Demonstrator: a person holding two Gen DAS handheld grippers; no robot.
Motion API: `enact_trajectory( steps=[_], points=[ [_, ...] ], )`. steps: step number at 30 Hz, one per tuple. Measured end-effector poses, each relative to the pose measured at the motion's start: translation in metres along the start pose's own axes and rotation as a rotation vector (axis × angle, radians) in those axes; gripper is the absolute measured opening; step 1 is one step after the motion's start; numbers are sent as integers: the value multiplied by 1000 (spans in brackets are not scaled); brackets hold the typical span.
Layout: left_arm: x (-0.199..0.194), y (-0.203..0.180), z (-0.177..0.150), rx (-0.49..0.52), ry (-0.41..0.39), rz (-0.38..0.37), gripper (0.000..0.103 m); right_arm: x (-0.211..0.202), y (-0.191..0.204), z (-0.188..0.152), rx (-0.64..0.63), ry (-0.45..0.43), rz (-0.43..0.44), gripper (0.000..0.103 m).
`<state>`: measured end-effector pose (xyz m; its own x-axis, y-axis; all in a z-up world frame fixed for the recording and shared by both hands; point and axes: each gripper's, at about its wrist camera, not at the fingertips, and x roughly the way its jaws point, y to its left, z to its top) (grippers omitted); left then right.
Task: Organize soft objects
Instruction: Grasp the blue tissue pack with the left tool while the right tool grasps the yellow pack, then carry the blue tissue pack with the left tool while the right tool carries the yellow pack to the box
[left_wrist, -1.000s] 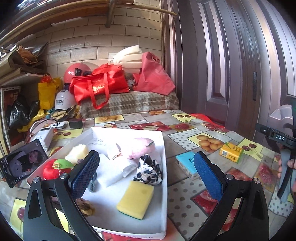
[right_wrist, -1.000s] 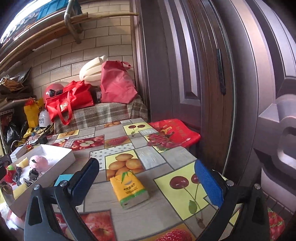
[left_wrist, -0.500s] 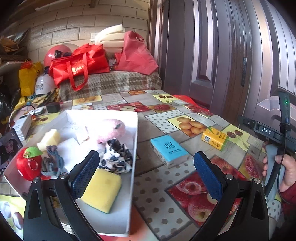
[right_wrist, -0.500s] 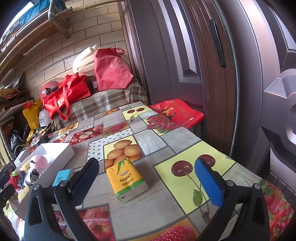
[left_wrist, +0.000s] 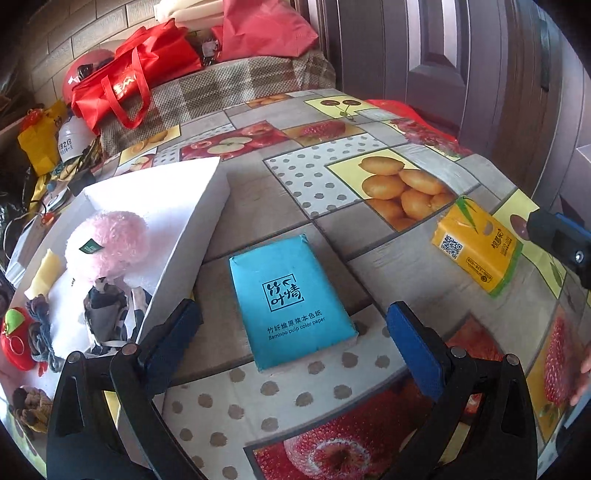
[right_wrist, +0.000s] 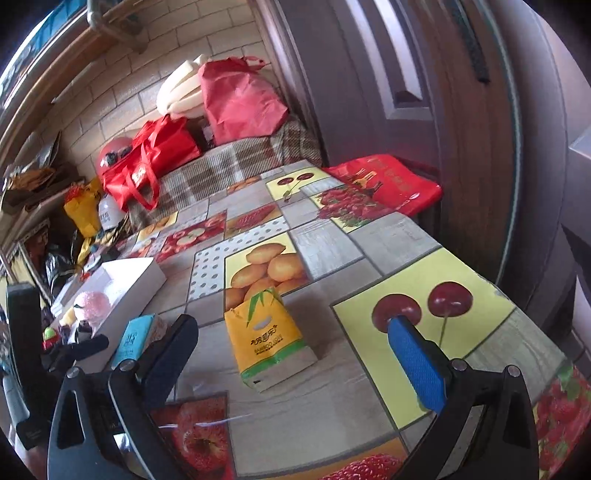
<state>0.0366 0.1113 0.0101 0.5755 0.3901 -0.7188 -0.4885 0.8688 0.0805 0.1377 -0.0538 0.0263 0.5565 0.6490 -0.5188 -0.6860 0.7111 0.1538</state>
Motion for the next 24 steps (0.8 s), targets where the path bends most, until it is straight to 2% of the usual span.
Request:
enact_trajectory(
  steps=[2,5,6,7,8,9,10,12,14,17,21,24],
  points=[
    [8,1,2,-13,34,-10,100,16,14,6,-119,35,-50,103],
    [15,-4,5,13,59,0,92,54,23,5,-209,211,-39,102],
    [15,-5,6,22,55,12,89,65,25,1,-223,268,-15,100],
    [13,-5,6,27,44,8,79,71,26,-1,-231,306,-6,89],
    [13,-5,6,31,44,-12,57,69,27,-2,-241,291,-15,80],
    [13,-4,6,29,42,-52,52,66,27,-2,-248,274,-13,63],
    [12,-3,6,24,41,-60,52,62,27,-3,-251,260,-9,49],
    [9,0,6,14,29,-96,51,54,25,-3,-240,227,-1,49],
    [-2,2,4,5,-21,-103,51,41,22,0,-219,157,-9,49],
    [-26,-1,1,19,-141,-96,51,17,18,3,-190,26,-20,49],
    [-65,-3,-11,48,-341,-101,51,-18,12,1,-148,-173,-36,49],
    [-92,4,-26,38,-459,-97,52,-35,12,-2,-137,-262,-44,49]
  ],
)
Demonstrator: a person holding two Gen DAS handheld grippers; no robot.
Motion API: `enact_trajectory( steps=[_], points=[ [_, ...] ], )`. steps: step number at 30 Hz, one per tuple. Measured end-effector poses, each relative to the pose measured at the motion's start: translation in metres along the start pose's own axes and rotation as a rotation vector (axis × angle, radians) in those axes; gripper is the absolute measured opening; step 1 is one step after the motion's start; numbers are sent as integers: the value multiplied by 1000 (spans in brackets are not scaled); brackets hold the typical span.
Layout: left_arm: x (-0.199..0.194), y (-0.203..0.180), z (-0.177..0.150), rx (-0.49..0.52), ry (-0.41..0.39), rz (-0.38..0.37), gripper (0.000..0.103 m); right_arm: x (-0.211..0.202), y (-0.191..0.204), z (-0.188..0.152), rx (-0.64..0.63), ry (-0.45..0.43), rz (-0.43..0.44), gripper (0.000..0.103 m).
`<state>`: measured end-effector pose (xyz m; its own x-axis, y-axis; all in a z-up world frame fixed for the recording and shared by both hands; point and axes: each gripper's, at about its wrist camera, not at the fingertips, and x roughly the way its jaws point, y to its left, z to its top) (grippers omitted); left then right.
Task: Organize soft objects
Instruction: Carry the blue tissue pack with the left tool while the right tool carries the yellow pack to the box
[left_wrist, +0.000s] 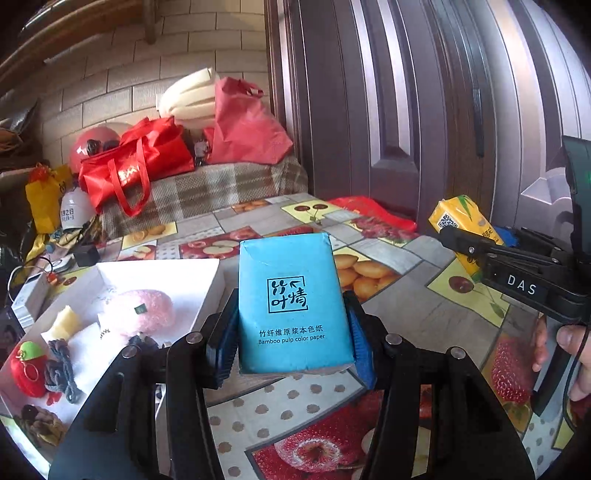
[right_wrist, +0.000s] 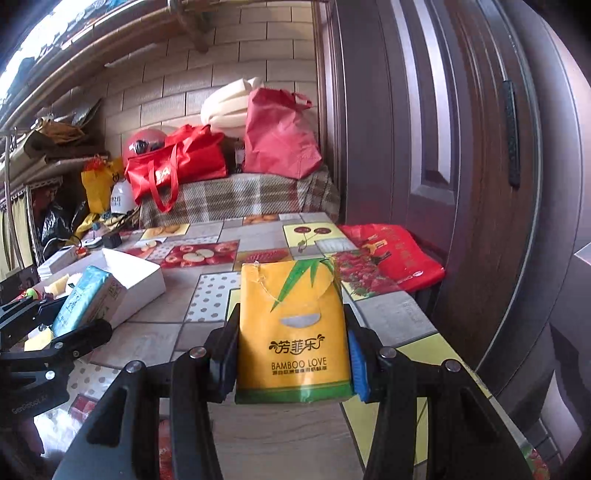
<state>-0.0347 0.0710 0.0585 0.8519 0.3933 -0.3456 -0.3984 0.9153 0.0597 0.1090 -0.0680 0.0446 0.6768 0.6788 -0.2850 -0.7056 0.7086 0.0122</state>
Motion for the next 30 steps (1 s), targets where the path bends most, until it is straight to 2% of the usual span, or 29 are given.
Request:
enact_trajectory(
  steps=[4,8,17,30],
  points=[
    [-24,15,-5,-31,-45,0,52,-9,12,0,-22,-29,5,49],
    [-32,36,-9,-73,-38,11,52,-13,30,-1,-41,-29,35,49],
    [-50,66,-19,-79,-49,47,52,-14,76,-4,-127,-10,99,49],
    [-68,122,-34,-123,-50,148,52,-10,132,-8,-178,-2,195,49]
  ],
)
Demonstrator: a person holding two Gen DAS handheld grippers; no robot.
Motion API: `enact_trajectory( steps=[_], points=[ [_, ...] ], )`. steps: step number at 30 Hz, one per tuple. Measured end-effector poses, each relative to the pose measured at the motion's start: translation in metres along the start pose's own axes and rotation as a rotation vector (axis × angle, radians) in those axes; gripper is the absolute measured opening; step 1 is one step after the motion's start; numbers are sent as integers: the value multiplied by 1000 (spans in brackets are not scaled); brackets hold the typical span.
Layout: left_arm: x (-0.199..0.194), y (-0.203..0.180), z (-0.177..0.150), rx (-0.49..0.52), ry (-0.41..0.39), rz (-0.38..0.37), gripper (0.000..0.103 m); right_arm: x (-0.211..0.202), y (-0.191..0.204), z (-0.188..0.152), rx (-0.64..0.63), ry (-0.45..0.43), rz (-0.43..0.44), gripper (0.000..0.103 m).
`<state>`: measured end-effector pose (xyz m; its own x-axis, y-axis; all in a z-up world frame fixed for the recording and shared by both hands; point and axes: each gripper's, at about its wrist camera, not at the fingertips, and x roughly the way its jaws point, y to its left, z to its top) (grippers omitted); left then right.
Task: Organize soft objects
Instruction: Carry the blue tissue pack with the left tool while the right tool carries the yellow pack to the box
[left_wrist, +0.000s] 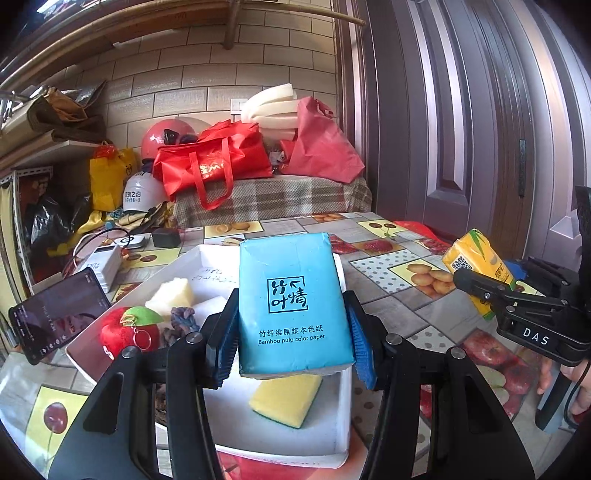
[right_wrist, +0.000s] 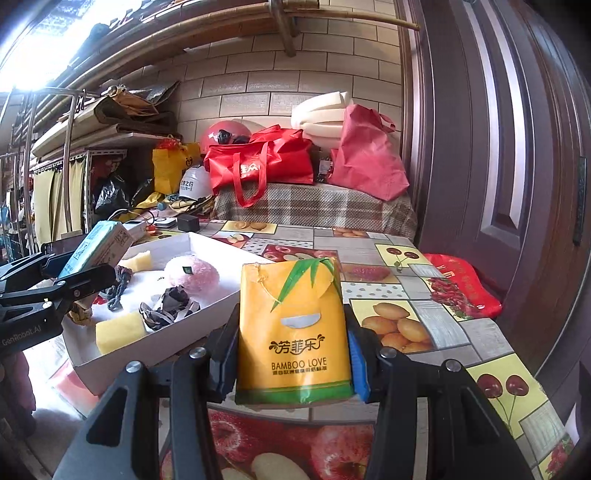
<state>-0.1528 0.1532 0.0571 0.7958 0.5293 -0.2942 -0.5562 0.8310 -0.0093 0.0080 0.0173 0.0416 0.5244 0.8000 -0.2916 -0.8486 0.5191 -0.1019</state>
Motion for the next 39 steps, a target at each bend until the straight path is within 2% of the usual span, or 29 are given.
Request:
enact_trajectory(
  steps=[11,18,26,32,39],
  points=[
    [-1,29,-1,-18,1,55,52,11,29,6,-28,-3,66,49],
    [6,67,-1,-63,19,130,52,22,46,10,-33,10,125,49],
    [32,99,1,-127,98,163,52,51,75,15,-77,97,247,49],
    [40,110,2,-162,112,160,52,68,93,19,-101,115,281,49],
    [54,108,7,-104,128,171,52,102,108,24,-114,213,350,49]
  ],
)
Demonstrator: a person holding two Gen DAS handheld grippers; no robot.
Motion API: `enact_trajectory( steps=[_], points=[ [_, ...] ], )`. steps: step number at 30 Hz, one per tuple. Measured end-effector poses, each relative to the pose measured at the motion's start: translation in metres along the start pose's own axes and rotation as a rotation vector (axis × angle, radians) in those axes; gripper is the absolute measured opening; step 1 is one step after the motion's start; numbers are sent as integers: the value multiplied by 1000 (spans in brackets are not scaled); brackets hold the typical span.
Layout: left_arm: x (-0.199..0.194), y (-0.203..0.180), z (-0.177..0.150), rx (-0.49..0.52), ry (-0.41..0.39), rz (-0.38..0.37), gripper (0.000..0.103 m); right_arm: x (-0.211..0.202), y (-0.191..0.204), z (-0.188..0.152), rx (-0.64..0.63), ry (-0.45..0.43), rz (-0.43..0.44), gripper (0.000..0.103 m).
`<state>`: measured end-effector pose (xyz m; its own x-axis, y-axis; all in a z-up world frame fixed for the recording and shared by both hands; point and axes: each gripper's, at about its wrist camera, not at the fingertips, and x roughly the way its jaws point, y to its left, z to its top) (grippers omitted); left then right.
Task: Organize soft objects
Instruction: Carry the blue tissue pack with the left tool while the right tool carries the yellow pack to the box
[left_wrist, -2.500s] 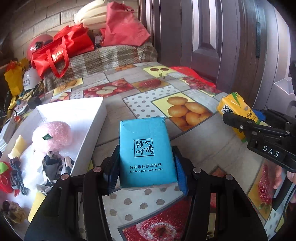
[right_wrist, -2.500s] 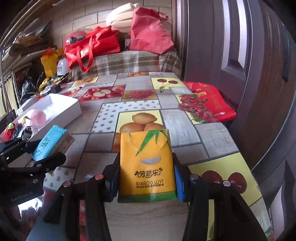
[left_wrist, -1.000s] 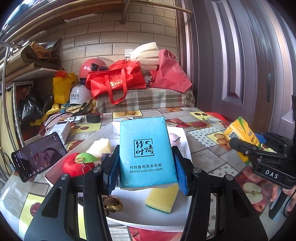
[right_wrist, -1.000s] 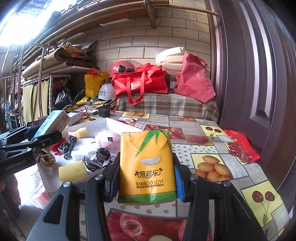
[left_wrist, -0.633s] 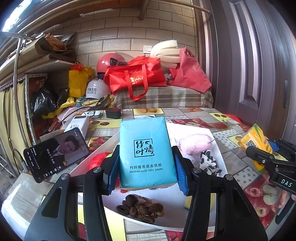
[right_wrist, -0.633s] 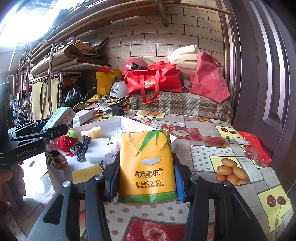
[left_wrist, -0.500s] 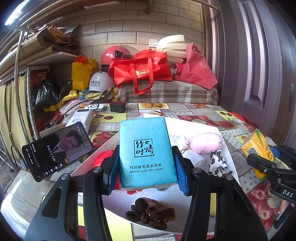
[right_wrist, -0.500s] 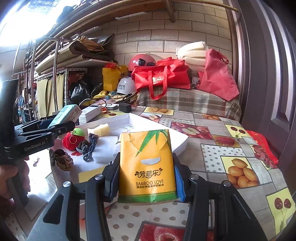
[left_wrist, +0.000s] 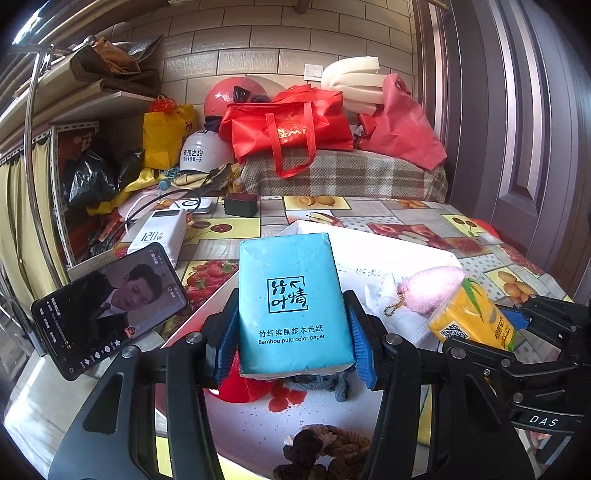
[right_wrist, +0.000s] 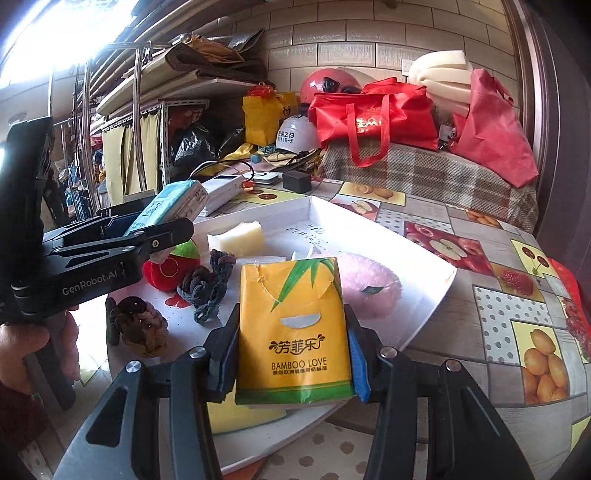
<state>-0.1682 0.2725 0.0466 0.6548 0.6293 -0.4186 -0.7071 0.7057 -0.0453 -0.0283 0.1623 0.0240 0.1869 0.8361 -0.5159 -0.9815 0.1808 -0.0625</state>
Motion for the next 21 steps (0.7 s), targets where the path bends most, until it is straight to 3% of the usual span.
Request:
enact_trajectory(
  steps=[5,9,12,21],
  points=[
    [17,4,1,-2,78,-26,52,25,-7,13,-22,27,-65,49],
    [17,8,3,-25,78,-23,52,36,-27,22,54,2,-152,49],
    [16,8,3,-24,78,-22,52,33,-31,22,73,-15,-148,49],
    [18,5,3,-11,92,-25,52,27,0,25,-23,-66,-123,49]
  ],
)
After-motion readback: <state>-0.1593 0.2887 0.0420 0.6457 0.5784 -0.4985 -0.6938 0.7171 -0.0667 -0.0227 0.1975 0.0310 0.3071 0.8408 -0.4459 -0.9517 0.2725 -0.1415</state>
